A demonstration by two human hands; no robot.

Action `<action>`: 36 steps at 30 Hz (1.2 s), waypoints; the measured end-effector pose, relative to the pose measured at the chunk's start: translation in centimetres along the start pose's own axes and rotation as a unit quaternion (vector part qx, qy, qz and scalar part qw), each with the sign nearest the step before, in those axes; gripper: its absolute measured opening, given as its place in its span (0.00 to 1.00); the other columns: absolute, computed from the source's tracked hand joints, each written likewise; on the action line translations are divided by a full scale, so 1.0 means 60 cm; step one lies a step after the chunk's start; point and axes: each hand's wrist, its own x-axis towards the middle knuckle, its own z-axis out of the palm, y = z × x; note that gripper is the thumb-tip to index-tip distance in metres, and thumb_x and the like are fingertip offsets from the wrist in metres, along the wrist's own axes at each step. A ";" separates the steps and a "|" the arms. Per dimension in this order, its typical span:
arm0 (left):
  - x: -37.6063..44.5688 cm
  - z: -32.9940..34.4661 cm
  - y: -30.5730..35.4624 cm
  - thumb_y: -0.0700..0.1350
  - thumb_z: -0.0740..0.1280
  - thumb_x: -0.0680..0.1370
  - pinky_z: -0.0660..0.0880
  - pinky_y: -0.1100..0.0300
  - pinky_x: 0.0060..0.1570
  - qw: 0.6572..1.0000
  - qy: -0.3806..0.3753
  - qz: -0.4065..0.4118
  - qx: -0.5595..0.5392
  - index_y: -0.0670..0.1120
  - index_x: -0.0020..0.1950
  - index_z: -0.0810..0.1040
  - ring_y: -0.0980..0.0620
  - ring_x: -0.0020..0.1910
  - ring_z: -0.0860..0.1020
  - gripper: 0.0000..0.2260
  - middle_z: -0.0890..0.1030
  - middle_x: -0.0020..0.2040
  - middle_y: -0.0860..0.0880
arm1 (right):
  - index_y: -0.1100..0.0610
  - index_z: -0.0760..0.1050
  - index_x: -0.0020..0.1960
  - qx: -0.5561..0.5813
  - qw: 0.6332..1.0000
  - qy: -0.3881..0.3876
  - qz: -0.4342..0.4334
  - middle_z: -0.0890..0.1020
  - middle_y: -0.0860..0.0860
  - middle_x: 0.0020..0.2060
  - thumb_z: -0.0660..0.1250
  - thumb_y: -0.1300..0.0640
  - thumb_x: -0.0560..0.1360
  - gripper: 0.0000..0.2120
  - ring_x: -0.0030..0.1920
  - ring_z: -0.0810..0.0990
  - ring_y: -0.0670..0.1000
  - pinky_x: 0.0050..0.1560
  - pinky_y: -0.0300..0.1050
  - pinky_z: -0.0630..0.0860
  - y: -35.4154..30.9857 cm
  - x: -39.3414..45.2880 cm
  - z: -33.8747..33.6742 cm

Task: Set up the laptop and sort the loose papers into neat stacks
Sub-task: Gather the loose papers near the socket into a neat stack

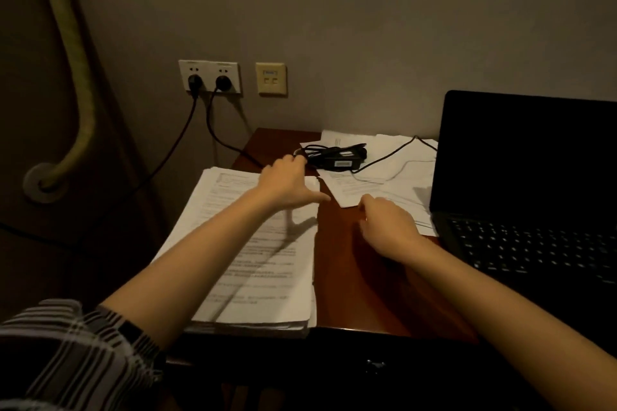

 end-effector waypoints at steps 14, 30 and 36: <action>0.084 0.069 -0.020 0.61 0.70 0.71 0.49 0.39 0.72 0.997 -0.062 -0.034 0.029 0.47 0.76 0.56 0.43 0.74 0.60 0.40 0.62 0.75 0.44 | 0.57 0.66 0.65 -0.192 0.971 0.070 -0.126 0.75 0.56 0.59 0.61 0.60 0.78 0.16 0.57 0.74 0.56 0.53 0.46 0.71 0.051 0.107 0.031; 0.212 0.123 -0.012 0.58 0.61 0.78 0.38 0.46 0.73 0.997 0.057 0.027 -0.042 0.59 0.59 0.79 0.43 0.76 0.46 0.13 0.53 0.78 0.46 | 0.56 0.73 0.64 -0.066 0.996 0.004 -0.057 0.75 0.55 0.58 0.54 0.49 0.80 0.18 0.54 0.75 0.54 0.52 0.50 0.75 0.066 0.244 0.042; 0.262 0.135 -0.006 0.58 0.59 0.80 0.40 0.45 0.73 0.998 -0.019 0.059 -0.029 0.61 0.65 0.75 0.43 0.76 0.50 0.15 0.54 0.78 0.46 | 0.55 0.71 0.64 -0.127 0.985 -0.034 -0.107 0.76 0.54 0.55 0.57 0.47 0.79 0.18 0.51 0.76 0.53 0.45 0.45 0.71 0.070 0.288 0.021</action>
